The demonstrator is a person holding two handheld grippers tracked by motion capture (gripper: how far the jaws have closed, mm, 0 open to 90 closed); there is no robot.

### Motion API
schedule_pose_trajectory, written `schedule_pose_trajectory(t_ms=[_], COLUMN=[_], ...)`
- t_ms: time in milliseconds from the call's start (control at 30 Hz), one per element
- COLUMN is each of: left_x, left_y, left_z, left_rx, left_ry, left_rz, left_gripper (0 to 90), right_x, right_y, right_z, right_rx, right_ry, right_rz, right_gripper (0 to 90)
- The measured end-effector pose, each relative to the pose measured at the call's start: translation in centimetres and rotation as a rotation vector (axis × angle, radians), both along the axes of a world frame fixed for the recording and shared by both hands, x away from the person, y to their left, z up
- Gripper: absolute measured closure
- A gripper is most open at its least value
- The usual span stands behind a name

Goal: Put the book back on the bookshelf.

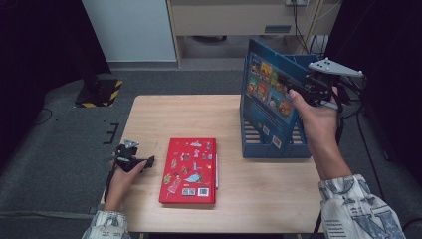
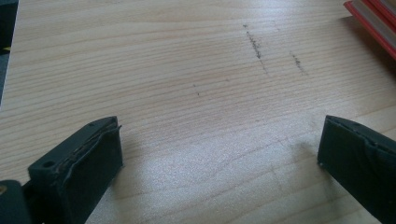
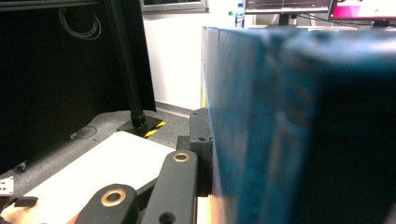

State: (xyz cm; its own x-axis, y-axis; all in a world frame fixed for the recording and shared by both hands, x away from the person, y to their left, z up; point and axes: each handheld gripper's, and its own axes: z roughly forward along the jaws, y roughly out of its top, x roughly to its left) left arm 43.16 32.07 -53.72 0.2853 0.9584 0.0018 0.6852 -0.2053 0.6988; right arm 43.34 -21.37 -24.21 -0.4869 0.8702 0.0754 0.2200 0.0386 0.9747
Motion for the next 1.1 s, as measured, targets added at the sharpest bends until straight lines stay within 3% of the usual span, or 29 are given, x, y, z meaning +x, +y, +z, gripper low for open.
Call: schedule_pose_trajectory(t_ms=[300,533,1100], left_x=[0.0,0.0,0.0], left_y=[0.0,0.0,0.0], left_z=[0.0,0.0,0.0], left_rx=[0.0,0.0,0.001], left_ry=[0.0,0.0,0.0], left_rz=[0.0,0.001,0.0], left_gripper=[0.0,0.0,0.0], right_x=[-0.2,0.1,3.8], right_y=[-0.4,-0.7,0.5], right_z=[0.2,0.2,-1.0], right_rx=[0.001,-0.002,0.006], right_ry=[-0.003,0.0,0.009], right_rz=[0.003,-0.029,-0.142], right_gripper=[82.3,82.3,82.2])
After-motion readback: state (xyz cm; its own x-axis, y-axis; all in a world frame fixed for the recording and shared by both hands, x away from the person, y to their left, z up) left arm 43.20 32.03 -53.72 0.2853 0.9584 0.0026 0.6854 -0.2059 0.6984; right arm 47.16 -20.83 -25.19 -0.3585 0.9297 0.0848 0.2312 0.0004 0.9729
